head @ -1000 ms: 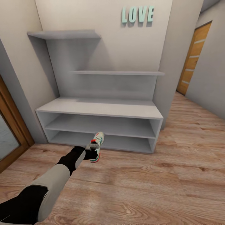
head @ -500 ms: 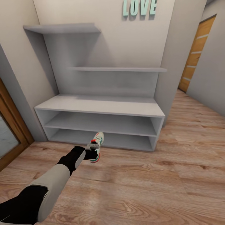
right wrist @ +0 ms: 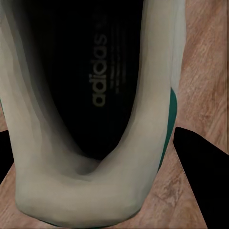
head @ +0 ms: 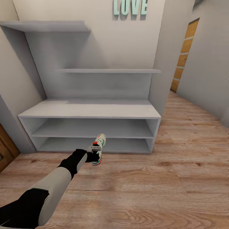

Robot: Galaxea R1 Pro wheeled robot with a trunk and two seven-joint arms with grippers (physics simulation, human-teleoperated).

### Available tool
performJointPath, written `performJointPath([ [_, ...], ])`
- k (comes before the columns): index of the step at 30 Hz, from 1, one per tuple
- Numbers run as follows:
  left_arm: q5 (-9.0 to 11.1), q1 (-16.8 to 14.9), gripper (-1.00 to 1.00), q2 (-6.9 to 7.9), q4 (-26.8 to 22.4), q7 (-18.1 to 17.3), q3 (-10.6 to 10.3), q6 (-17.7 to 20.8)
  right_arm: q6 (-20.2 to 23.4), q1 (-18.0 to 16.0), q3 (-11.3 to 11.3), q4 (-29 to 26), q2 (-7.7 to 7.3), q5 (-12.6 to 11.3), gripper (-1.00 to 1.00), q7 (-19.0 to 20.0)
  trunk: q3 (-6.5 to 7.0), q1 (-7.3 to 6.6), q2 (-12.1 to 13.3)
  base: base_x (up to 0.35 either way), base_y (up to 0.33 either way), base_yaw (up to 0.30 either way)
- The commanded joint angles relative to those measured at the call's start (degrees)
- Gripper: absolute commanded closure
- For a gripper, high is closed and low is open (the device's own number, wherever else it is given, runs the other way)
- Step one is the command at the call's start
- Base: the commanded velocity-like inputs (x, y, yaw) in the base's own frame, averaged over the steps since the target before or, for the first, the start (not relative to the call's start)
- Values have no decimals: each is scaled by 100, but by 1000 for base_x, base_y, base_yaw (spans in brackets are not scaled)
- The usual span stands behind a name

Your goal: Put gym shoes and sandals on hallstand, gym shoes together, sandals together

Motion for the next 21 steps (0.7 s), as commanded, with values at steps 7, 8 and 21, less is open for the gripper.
performJointPath([
  [7, 61, 10, 100, 4, -3, 12, -37, -240, 24, -7, 1, -6, 2, 46, 100, 7, -5, -1, -2, 47, -5, -37],
  [8, 61, 10, 100, 4, -3, 12, -35, -245, 24, -7, 1, -6, 2, 46, 100, 5, -5, -1, -2, 214, -79, -4],
  [21, 71, 10, 100, 4, -3, 12, -31, -262, 24, -7, 0, -5, 3, 46, 100, 3, -5, -1, -2, 280, -161, 0],
])
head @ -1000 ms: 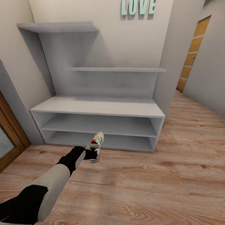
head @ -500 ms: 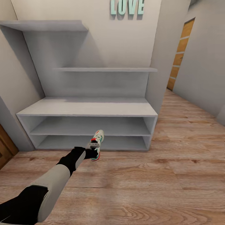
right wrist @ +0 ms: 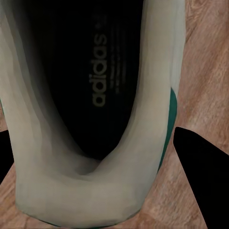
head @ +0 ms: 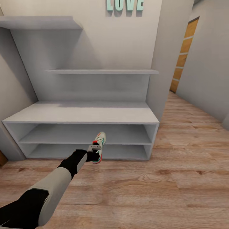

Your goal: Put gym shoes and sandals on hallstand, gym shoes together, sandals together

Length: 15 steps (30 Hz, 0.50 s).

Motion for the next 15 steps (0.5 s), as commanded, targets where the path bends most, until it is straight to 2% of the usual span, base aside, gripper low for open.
performJointPath([
  [1, 52, -3, 100, 5, -9, 10, -34, 30, 26, -5, -3, -4, 1, 48, 100, 9, -5, 1, -2, 124, -87, 0],
  [15, 52, 20, 100, -9, -5, 19, -25, 19, -21, -5, 1, 4, 11, 48, 100, 50, -5, 1, -2, 14, -10, 0],
])
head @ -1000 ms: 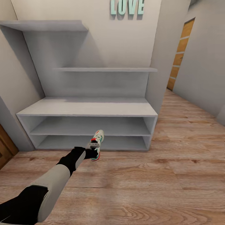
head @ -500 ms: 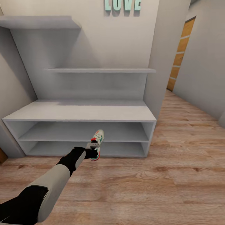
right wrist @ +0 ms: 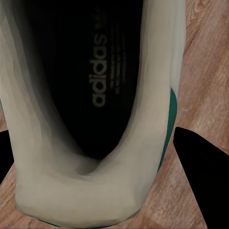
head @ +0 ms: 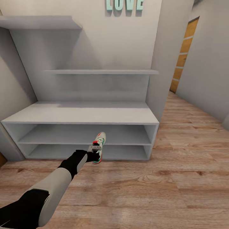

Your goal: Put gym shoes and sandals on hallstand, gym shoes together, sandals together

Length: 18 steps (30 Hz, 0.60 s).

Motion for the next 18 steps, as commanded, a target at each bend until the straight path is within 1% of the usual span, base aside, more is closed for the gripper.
performJointPath([
  [1, 49, -1, 100, 4, -9, 10, -36, 30, 29, -5, -5, -8, 0, 44, 100, 12, -5, -1, -2, 0, 0, 0],
  [5, 49, 0, 100, 2, -11, 10, -33, 32, 33, -5, -7, -9, 0, 44, 100, 8, -5, -1, -2, 0, 0, 0],
  [15, 49, 0, 100, 1, -11, 10, -26, 32, 36, -5, -7, -11, 0, 44, 100, 3, -227, 25, -16, 0, 0, 0],
  [18, 49, 0, 100, 1, -11, 10, -26, 32, 32, -5, -7, -11, 0, 44, 100, 2, -227, 25, -16, 0, 0, 0],
])
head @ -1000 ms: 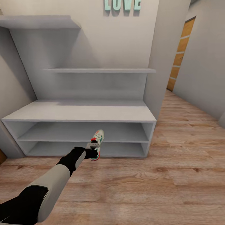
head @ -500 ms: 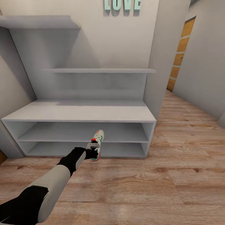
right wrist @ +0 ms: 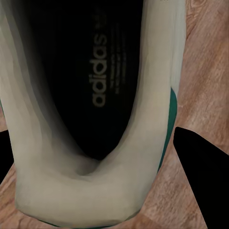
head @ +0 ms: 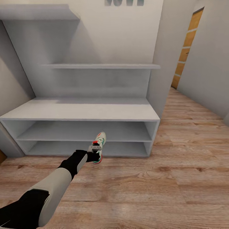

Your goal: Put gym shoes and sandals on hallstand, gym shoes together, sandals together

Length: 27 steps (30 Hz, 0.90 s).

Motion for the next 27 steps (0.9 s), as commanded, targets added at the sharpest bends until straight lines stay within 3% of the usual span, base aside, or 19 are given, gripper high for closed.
performJointPath([
  [1, 51, -1, 100, 5, -8, 10, -36, 29, 29, -5, -4, -5, 1, 45, 100, 12, -5, -1, -2, 0, 0, 0],
  [6, 51, -1, 100, 5, -8, 10, -36, 29, 33, -5, -4, -7, 1, 45, 100, 12, -72, 6, -6, 0, 0, 0],
  [16, 51, -1, 100, 5, -8, 10, -36, 27, 30, -5, -4, -6, 1, 45, 100, 12, -72, 6, -6, 16, 0, 0],
  [27, 51, -2, 100, 5, -8, 10, -36, 29, 30, -5, -4, -8, 1, 47, 100, 12, -72, 6, -6, 308, -125, 0],
])
